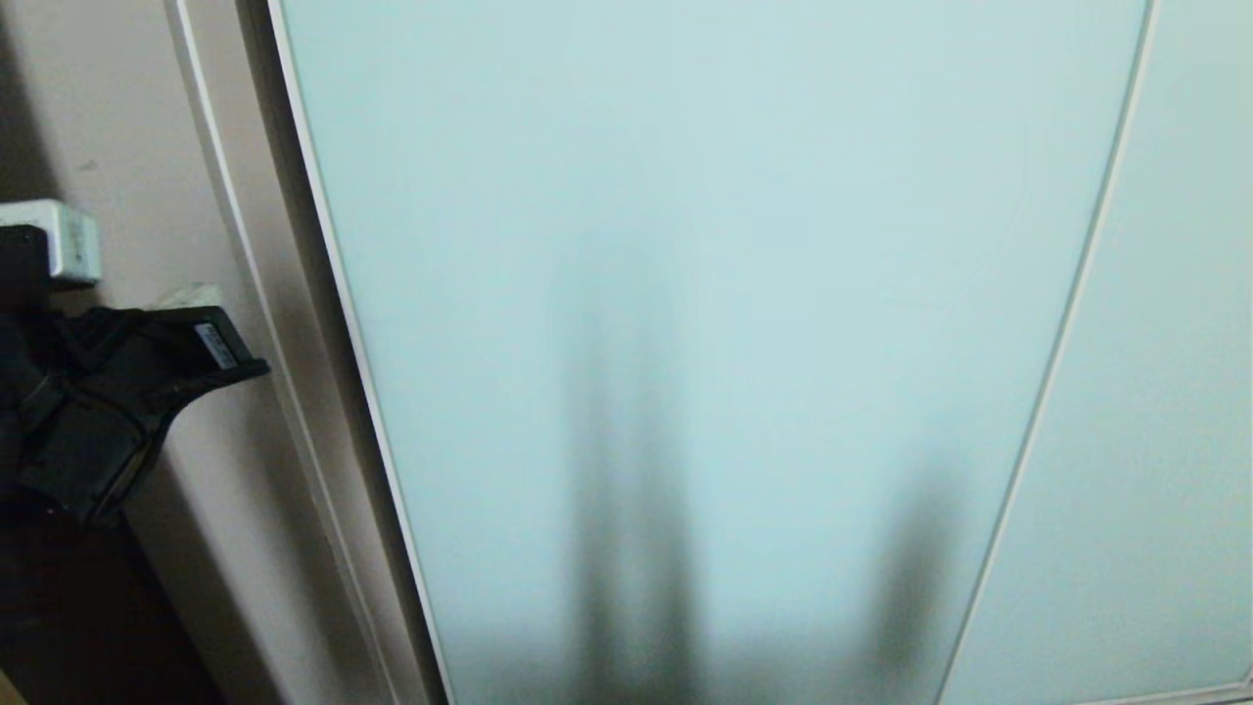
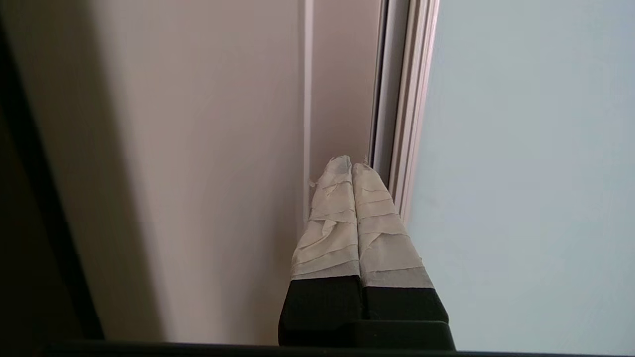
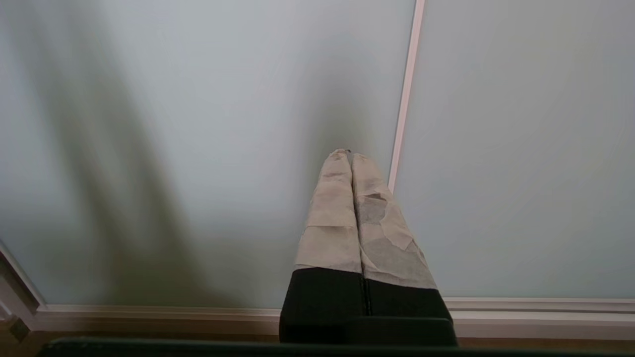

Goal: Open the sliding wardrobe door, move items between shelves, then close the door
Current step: Open the door

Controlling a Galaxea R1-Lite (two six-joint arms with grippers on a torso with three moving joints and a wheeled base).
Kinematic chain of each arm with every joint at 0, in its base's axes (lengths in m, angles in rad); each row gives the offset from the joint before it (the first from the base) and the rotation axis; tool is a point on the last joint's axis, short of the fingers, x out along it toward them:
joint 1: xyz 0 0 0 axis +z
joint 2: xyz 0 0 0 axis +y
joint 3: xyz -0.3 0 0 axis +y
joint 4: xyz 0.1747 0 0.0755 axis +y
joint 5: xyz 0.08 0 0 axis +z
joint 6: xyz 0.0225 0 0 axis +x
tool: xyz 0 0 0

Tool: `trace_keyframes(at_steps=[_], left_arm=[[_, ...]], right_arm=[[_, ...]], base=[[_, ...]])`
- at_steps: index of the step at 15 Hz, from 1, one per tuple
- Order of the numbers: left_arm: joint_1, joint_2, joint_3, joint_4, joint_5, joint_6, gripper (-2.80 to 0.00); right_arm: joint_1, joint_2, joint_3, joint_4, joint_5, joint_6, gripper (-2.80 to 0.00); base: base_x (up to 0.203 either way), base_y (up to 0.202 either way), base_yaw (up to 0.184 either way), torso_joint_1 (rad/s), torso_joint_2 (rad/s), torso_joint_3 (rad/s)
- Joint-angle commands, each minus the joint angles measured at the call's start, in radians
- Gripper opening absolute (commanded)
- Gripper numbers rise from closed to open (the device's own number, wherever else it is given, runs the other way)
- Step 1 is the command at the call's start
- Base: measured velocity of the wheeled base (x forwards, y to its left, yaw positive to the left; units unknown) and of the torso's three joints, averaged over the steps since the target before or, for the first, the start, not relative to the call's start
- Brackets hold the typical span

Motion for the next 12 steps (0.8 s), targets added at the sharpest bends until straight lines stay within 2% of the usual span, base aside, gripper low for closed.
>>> trace_keyframes(at_steps=[1, 4, 12], left_arm=[[0.0, 0.056, -0.007, -0.013, 0.002, -0.002, -2.8], [0.002, 0.091, -0.032, -0.045, 0.002, 0.0, -2.8], [0.0, 0.167, -0.06, -0.048, -0.012, -0.003, -2.8]], right_arm=[[0.0, 0.0, 0.0, 0.0, 0.0, 0.0, -2.8], [0.0, 0.0, 0.0, 0.0, 0.0, 0.0, -2.8], [0.0, 0.0, 0.0, 0.0, 0.0, 0.0, -2.8]], base=[[0.0, 0.0, 0.0, 0.0, 0.0, 0.0], [0.0, 0.0, 0.0, 0.0, 0.0, 0.0], [0.0, 0.0, 0.0, 0.0, 0.0, 0.0]])
